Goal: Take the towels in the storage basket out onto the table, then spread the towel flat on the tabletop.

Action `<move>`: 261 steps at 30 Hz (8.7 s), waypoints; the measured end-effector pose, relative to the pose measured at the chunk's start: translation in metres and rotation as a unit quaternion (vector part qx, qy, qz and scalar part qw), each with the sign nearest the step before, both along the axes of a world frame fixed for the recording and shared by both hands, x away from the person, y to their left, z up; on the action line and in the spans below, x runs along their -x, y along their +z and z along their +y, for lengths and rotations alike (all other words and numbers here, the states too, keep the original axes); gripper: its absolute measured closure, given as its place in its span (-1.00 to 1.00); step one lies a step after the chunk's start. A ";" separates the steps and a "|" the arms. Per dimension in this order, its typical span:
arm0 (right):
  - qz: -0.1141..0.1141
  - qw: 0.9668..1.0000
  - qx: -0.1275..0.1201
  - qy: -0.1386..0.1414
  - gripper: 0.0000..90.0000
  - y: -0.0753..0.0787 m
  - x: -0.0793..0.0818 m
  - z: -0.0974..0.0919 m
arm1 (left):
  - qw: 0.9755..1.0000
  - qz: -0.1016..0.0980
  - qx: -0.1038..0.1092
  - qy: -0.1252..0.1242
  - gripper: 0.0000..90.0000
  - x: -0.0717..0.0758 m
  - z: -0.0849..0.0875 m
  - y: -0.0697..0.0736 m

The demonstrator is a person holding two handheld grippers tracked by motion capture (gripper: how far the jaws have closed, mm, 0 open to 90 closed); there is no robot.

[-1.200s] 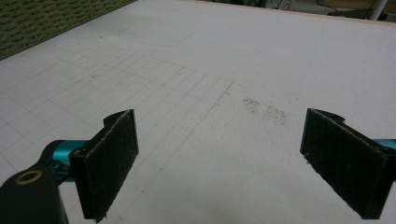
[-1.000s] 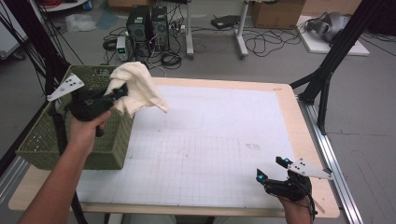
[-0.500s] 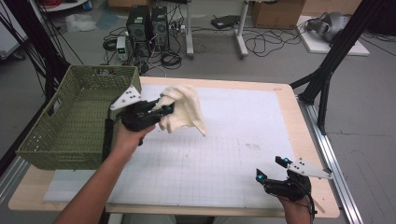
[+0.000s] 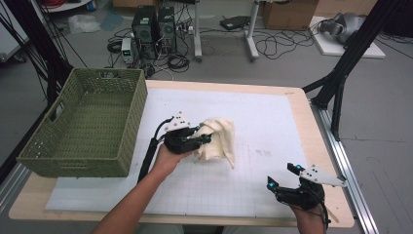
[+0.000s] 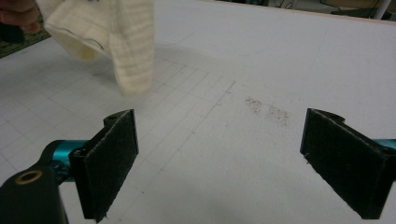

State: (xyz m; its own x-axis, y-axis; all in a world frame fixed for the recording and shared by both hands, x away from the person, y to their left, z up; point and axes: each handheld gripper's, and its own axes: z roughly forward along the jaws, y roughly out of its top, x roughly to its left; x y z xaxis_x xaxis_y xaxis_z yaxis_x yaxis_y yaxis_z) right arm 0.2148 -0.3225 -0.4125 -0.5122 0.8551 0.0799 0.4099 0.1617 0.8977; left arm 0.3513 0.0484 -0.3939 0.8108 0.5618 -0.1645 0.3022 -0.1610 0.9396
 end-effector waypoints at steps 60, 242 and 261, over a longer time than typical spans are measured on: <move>0.009 0.999 0.031 0.023 -0.77 -0.009 -0.025 0.025 | 0.992 -0.017 0.013 0.127 -0.51 0.047 0.085 -0.031; -0.007 0.985 0.103 0.135 -0.53 -0.025 -0.065 0.085 | 0.998 0.022 -0.051 0.018 0.87 0.020 0.042 -0.024; 0.051 0.958 0.137 0.248 0.91 -0.033 -0.073 0.115 | 0.997 0.037 -0.005 0.063 0.87 0.016 0.070 -0.013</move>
